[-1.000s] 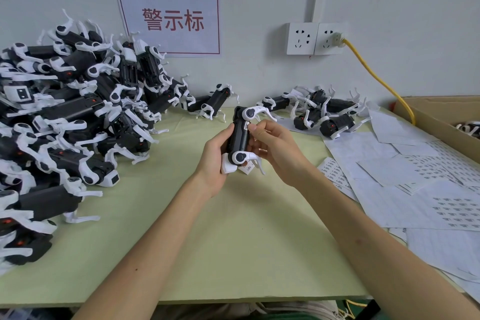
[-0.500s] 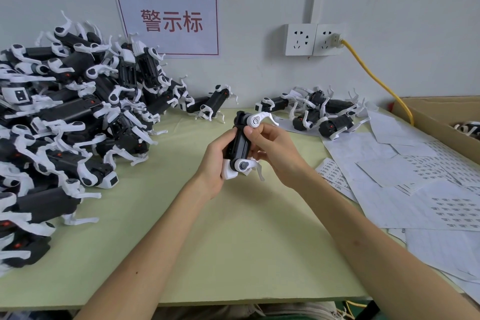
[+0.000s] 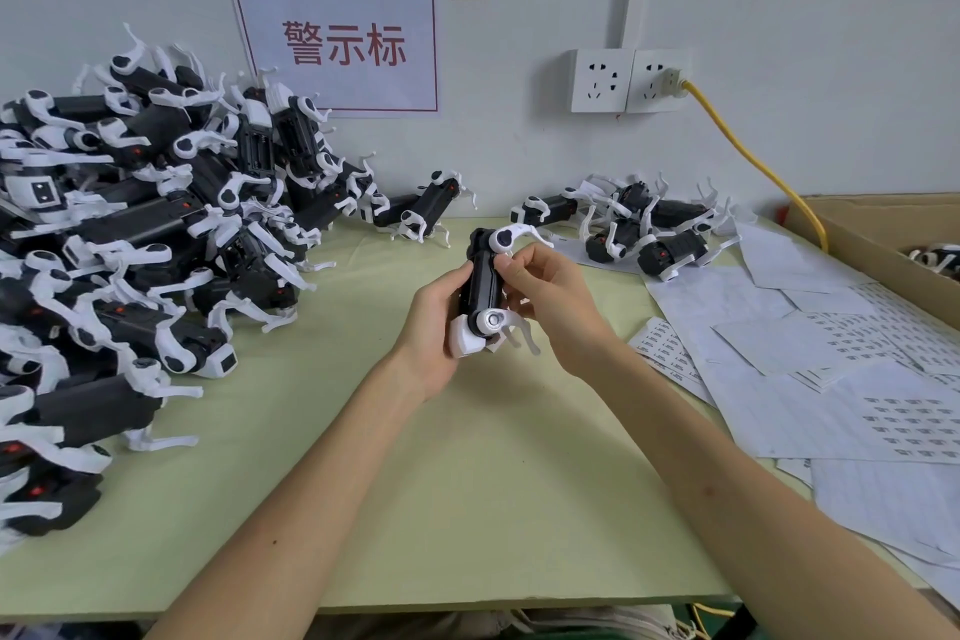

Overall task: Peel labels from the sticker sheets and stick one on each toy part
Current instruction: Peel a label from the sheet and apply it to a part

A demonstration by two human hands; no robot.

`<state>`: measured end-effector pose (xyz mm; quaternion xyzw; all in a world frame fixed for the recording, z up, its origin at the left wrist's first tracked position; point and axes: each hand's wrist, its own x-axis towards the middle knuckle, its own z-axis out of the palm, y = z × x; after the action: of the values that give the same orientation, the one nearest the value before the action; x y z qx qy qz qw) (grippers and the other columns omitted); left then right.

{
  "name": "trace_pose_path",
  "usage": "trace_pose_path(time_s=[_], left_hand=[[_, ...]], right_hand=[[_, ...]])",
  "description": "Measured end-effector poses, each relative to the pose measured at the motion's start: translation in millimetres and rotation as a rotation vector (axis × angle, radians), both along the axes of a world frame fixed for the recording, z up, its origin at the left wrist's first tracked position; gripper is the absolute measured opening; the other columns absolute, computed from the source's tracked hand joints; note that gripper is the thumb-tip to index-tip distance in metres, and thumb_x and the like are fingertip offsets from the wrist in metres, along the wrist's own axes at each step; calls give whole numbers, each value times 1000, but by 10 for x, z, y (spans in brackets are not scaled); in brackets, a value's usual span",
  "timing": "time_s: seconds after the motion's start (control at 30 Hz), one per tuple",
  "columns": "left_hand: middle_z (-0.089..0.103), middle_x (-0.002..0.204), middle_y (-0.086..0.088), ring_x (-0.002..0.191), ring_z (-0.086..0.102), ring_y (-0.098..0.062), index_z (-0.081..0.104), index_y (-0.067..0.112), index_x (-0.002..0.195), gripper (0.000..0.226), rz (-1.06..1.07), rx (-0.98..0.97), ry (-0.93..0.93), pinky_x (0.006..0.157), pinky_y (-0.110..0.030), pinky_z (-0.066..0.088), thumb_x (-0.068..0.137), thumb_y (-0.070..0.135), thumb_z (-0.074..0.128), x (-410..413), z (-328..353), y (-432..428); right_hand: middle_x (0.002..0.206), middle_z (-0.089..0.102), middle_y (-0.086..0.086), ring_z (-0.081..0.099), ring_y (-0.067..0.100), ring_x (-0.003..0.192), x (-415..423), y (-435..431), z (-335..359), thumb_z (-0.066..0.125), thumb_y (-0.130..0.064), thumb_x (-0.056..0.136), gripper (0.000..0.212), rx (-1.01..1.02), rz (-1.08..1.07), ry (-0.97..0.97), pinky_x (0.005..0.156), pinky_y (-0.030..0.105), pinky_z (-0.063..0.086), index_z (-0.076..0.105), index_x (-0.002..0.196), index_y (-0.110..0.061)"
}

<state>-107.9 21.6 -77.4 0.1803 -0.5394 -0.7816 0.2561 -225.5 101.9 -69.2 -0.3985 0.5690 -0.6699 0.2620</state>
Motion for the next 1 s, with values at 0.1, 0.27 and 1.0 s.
trace_pose_path(time_s=[0.1,0.27,1.0], left_hand=[[64,95,-9,72,58,-23,63,11,111,29,-37,38,-4,60,-32,46,103,31,44,-11,-5,12],[70,104,-12,85,66,-24,68,5,112,24,-56,158,67,66,-32,57,97,21,56,-11,-5,29],[70,91,-8,67,67,-19,68,10,102,26,147,156,-63,46,-20,47,104,29,49,88,92,-123]], right_hand=[[69,53,4,47,14,60,3,-7,1,64,-21,100,29,14,-75,4,62,24,42,51,77,-9],[72,61,3,52,14,65,-56,11,9,73,-21,92,24,-7,-243,116,66,27,44,60,77,-10],[103,69,-9,58,3,83,-524,68,-84,86,-10,75,40,37,-231,761,72,13,43,76,113,-17]])
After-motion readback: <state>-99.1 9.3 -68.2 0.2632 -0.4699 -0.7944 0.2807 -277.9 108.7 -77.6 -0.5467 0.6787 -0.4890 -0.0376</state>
